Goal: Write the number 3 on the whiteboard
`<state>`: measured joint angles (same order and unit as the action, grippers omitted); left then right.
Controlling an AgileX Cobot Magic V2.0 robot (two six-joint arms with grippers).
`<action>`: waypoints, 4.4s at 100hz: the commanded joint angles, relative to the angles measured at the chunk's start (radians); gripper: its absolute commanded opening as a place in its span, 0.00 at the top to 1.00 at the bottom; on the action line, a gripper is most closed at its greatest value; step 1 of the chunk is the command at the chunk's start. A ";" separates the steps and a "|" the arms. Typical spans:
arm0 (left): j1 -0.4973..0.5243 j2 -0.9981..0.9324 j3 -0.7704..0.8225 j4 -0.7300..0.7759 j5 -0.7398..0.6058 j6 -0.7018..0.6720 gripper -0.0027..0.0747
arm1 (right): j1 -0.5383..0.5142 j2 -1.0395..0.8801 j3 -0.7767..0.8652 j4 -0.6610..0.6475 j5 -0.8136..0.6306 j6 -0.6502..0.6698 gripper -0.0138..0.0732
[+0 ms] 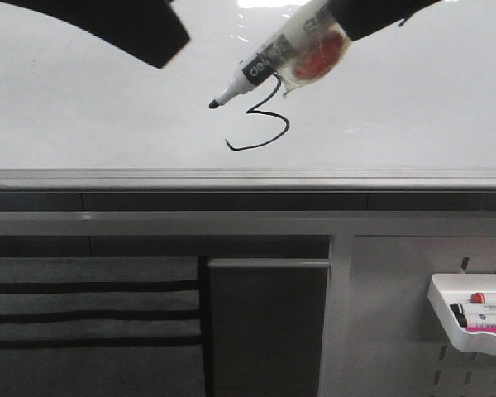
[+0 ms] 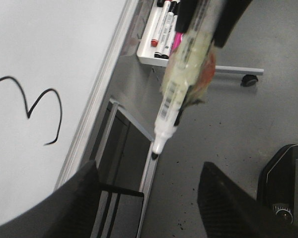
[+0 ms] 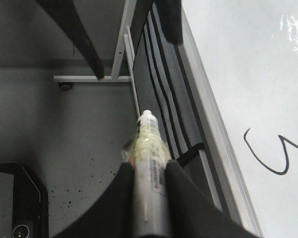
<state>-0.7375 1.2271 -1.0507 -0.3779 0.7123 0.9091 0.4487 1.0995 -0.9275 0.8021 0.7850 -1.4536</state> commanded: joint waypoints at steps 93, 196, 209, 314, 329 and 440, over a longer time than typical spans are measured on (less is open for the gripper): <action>-0.076 0.136 -0.119 -0.139 -0.030 0.195 0.83 | -0.001 -0.021 -0.027 0.061 -0.047 -0.053 0.80; 0.248 0.125 -0.119 -0.138 -0.114 0.046 0.99 | -0.139 -0.203 -0.025 0.075 -0.207 0.099 0.46; 0.414 0.127 -0.119 -0.138 -0.168 -0.075 0.99 | -0.175 -0.222 -0.025 0.077 -0.207 0.109 0.46; 0.670 0.237 -0.076 -0.184 -0.295 -0.202 0.72 | -0.177 -0.224 -0.025 0.091 -0.177 0.272 0.46; 0.670 0.175 -0.076 -0.180 -0.249 -0.202 0.53 | -0.177 -0.252 -0.025 0.017 -0.207 0.449 0.46; 0.670 -0.773 0.638 0.200 -0.698 -0.651 0.99 | -0.421 -0.679 0.411 -0.596 -0.406 1.248 0.92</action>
<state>-0.0712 0.4540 -0.4136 -0.1501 0.1216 0.2688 0.0328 0.4211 -0.5056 0.2004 0.4581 -0.1936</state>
